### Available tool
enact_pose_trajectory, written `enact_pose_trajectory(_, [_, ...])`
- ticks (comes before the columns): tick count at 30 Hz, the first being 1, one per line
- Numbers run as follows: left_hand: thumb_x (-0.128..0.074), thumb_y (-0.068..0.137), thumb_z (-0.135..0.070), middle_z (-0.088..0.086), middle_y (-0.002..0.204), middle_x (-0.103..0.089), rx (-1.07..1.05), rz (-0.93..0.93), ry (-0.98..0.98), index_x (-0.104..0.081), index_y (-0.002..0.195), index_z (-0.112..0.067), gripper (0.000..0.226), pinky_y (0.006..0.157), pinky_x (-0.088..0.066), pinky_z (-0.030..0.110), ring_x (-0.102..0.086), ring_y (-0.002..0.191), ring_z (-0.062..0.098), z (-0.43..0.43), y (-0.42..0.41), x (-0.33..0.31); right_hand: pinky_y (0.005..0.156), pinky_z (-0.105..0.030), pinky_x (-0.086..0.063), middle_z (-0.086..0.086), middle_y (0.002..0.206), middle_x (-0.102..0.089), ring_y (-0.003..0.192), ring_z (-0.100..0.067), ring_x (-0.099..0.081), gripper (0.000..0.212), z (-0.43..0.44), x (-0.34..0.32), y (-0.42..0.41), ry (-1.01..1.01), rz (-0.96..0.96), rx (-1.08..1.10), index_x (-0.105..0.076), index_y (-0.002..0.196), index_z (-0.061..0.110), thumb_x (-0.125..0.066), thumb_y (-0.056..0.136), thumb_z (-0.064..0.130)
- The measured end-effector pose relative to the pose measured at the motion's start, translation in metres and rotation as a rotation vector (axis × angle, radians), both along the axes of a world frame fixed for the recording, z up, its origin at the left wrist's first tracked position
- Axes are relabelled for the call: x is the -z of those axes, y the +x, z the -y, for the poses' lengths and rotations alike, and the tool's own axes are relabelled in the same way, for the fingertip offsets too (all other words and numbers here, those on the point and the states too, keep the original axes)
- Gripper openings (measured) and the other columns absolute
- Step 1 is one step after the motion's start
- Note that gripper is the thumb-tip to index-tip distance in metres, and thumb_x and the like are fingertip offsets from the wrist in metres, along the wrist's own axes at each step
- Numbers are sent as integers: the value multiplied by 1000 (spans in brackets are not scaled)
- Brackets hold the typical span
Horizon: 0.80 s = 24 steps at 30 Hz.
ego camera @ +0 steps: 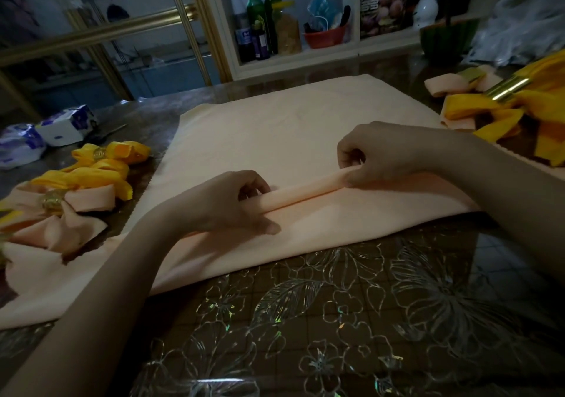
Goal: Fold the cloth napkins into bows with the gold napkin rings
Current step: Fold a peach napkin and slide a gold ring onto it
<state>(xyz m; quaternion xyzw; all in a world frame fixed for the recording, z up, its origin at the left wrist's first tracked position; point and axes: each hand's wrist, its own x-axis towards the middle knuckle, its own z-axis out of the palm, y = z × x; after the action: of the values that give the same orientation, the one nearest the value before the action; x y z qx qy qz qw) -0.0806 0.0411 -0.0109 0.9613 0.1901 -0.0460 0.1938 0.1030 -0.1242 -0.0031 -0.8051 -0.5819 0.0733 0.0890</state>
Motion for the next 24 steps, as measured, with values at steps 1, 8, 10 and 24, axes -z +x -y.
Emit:
enact_pose_trajectory(1, [-74, 66, -50, -24, 96, -44, 7, -19, -5, -43, 108, -40, 52, 72, -35, 9, -45, 89, -3, 1, -1, -1, 63, -19, -37, 12, 84, -48, 76, -8, -46, 12, 0, 0, -1, 7, -8, 6, -54, 87, 27, -66, 85, 26])
enact_pose_trajectory(8, [-68, 71, -50, -20, 97, -51, 21, 65, -56, -46, 106, -41, 42, 75, -40, 11, -51, 92, 0, 4, -2, 0, 63, -21, -37, 5, 83, -51, 75, -10, -47, 25, -2, 2, -8, 38, -91, 3, -51, 74, 26, -64, 81, 7])
enact_pose_trajectory(10, [-63, 80, -43, -14, 96, -57, 20, 189, -64, -53, 99, -37, 22, 76, -44, 14, -55, 92, 4, 3, 0, 3, 62, -21, -37, 5, 83, -52, 75, -9, -47, 25, -4, 2, -10, 19, -88, 1, -51, 72, 25, -62, 80, 4])
enact_pose_trajectory(24, [-61, 82, -39, -11, 93, -61, 77, 264, -14, -67, 86, -26, 15, 67, -42, 8, -55, 83, 2, 10, 5, 7, 61, -20, -33, 12, 82, -49, 73, -5, -47, 13, -2, 3, -8, 20, -134, 1, -56, 90, 25, -60, 88, 37])
